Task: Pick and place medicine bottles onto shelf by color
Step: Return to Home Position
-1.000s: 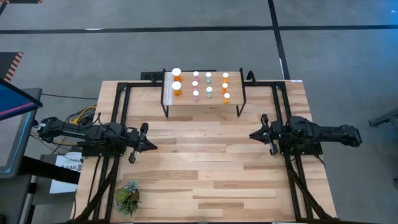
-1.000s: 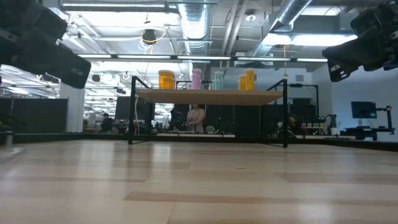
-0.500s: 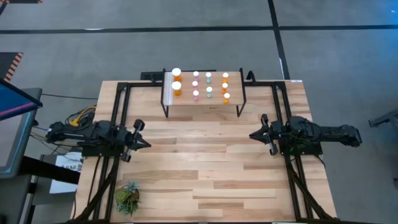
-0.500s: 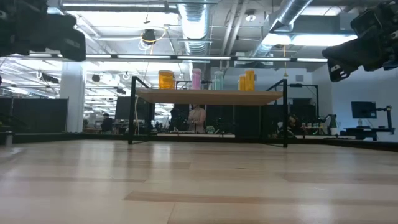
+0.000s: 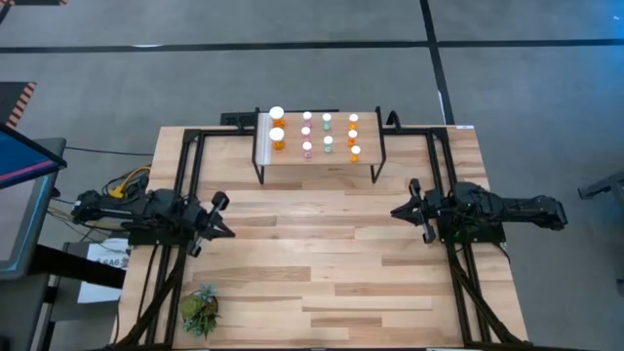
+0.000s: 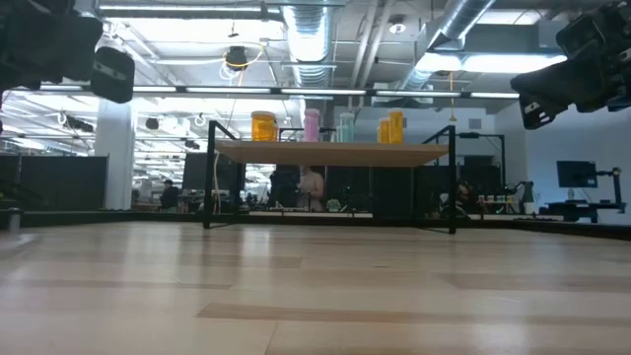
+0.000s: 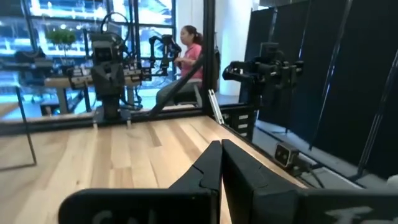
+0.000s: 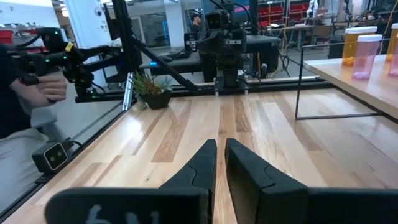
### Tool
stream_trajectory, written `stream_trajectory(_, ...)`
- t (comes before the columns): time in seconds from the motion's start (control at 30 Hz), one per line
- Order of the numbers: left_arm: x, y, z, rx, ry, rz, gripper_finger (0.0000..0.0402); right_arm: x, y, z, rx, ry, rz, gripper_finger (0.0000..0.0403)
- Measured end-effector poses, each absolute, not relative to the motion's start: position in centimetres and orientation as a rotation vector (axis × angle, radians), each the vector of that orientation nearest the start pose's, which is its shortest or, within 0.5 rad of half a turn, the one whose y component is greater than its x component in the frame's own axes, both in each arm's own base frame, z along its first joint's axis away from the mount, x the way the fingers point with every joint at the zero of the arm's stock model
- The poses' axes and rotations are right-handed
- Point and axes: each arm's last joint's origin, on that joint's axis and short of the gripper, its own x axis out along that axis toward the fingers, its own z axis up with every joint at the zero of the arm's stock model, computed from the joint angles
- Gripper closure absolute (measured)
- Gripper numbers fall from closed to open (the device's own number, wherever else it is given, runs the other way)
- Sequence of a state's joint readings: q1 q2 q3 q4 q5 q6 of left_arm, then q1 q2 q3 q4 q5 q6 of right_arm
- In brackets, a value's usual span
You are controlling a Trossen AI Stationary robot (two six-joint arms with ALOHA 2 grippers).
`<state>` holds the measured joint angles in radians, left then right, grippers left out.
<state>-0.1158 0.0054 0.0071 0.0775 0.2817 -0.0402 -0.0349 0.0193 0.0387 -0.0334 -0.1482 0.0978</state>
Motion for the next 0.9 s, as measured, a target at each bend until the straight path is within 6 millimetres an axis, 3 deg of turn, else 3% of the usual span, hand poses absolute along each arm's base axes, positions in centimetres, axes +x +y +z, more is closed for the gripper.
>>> stream_trajectory(0.3,9.48,-1.88,17.26,-0.106,-0.054,-0.389,0.0401,9.63,0.09,17.21,0.099,0.017,0.113,0.0345)
stream_trajectory(0.9,9.67,-1.31,16.96,-0.115,-0.034,-0.18,0.0401,9.63,0.09,17.22,0.099,0.016,0.113,0.0345)
